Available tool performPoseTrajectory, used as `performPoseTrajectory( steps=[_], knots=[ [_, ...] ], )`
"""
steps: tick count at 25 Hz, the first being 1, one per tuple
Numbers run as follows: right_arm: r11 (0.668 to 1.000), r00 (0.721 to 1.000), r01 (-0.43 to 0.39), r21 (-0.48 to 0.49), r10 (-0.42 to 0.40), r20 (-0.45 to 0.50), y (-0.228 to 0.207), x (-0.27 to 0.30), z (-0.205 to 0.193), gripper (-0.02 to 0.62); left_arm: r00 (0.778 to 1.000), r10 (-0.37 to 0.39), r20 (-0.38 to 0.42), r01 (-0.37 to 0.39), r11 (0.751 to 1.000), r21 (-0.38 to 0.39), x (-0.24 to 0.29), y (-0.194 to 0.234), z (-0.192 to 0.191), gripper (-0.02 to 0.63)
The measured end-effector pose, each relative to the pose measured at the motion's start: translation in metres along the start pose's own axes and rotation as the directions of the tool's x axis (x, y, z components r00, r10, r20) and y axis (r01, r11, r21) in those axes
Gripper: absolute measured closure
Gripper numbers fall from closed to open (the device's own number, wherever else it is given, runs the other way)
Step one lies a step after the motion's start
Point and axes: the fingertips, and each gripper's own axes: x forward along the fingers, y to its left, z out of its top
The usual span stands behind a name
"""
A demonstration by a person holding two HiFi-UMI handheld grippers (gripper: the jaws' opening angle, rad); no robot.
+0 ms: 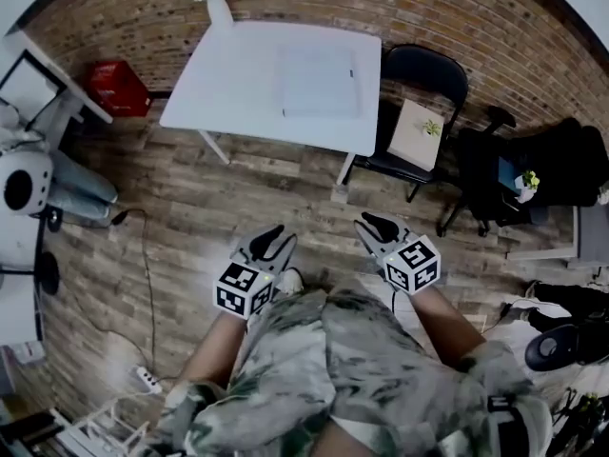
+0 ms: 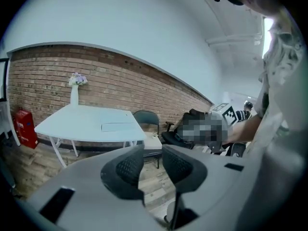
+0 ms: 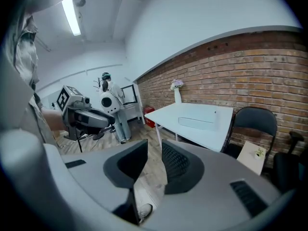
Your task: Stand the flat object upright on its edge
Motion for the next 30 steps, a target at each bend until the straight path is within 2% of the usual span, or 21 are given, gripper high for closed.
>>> performPoseTrajectory(
  steps=[6, 13, 18, 24, 30],
  knots=[
    [0.995, 0.996, 0.083, 0.051, -0.083, 0.005, -0.001, 0.043, 0.018, 0.483, 0.998, -0.057, -0.015, 0.057, 0.998, 0.02, 0.002, 0.063, 0.005, 0.492],
    [0.989, 0.992, 0.128, 0.075, -0.127, -0.025, -0.023, 0.063, 0.036, 0.483, 0.994, -0.107, 0.002, 0.107, 0.994, -0.014, 0.025, 0.097, 0.022, 0.491],
    [0.988, 0.993, 0.117, 0.1, -0.114, -0.032, -0.065, 0.081, 0.049, 0.483, 0.994, -0.111, -0.003, 0.111, 0.994, -0.011, 0.06, 0.117, 0.044, 0.491],
    [0.985, 0.995, 0.099, 0.141, -0.096, -0.03, -0.136, 0.116, 0.066, 0.48, 0.997, -0.077, -0.017, 0.077, 0.997, -0.026, 0.107, 0.152, 0.077, 0.491],
    [0.986, 0.998, 0.041, 0.164, -0.032, -0.057, -0.214, 0.152, 0.086, 0.454, 0.996, -0.065, -0.053, 0.063, 0.998, -0.026, 0.175, 0.184, 0.113, 0.485]
  ],
)
